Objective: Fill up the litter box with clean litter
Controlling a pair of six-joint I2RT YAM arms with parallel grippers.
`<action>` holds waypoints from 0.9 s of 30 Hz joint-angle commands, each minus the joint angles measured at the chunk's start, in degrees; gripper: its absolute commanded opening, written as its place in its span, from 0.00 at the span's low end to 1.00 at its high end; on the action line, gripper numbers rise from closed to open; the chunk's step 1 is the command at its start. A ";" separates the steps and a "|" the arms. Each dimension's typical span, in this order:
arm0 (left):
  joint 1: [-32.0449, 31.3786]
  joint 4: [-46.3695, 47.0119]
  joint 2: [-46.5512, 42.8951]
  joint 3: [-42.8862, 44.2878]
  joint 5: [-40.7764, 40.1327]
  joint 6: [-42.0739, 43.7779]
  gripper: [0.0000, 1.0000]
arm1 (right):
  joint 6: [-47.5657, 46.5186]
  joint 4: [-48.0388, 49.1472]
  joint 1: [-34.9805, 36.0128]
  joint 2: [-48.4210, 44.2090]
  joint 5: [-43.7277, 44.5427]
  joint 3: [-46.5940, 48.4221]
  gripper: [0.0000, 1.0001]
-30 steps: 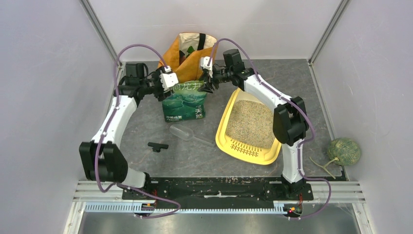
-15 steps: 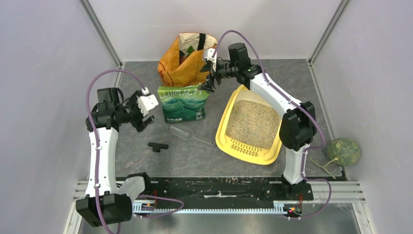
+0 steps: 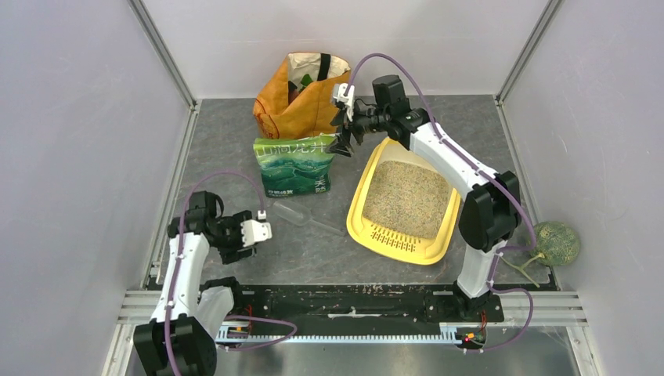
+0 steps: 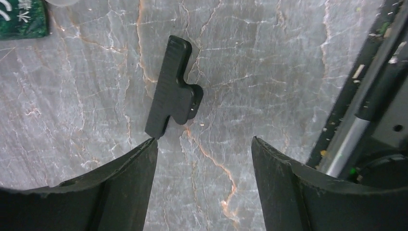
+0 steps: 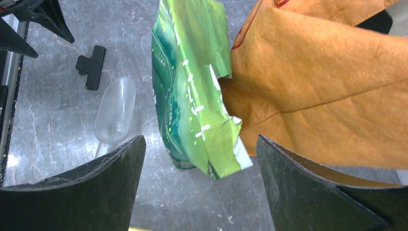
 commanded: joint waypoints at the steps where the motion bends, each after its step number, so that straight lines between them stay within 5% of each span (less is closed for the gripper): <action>1: -0.46 11.69 -1.85 -5.81 -1.62 6.02 0.77 | 1.20 -0.89 -0.33 -5.66 2.04 -2.66 0.92; 9: -3.32 26.72 -0.81 -14.77 -5.80 6.69 0.72 | 1.30 -2.47 -0.32 -7.30 3.99 -4.34 0.91; 18: -5.42 32.07 3.38 -15.07 -4.16 4.49 0.67 | 0.84 -3.52 -0.45 -7.66 5.12 -4.57 0.91; 27: -6.93 33.14 5.60 -13.52 -1.98 4.23 0.17 | 0.08 -4.61 -0.60 -8.24 5.14 -4.87 0.91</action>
